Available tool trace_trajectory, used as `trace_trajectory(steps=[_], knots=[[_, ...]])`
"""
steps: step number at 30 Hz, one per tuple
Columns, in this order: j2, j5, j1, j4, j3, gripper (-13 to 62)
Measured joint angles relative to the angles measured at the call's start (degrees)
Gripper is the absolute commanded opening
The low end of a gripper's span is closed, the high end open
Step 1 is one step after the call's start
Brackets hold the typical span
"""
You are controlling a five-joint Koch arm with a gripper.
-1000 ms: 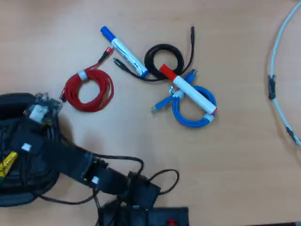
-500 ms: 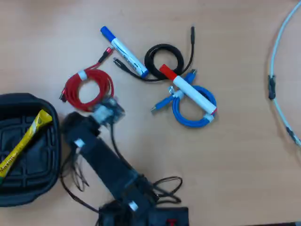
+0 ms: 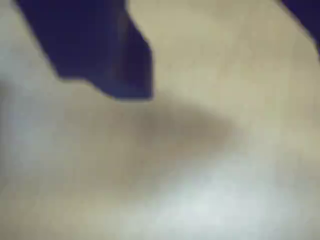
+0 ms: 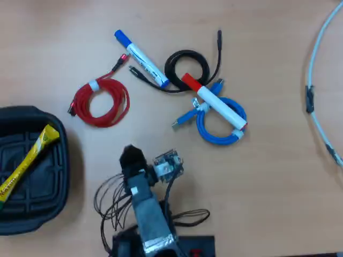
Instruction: Pick up the yellow instant coffee stick, then put it in the black bowl
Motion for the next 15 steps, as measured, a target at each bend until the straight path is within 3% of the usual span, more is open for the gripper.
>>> trace_trajectory(steps=[9,15], knots=[[0.00,1.85,8.35,-28.04,19.16,38.5],[0.00,1.93,17.93,-33.84,24.08,38.5]])
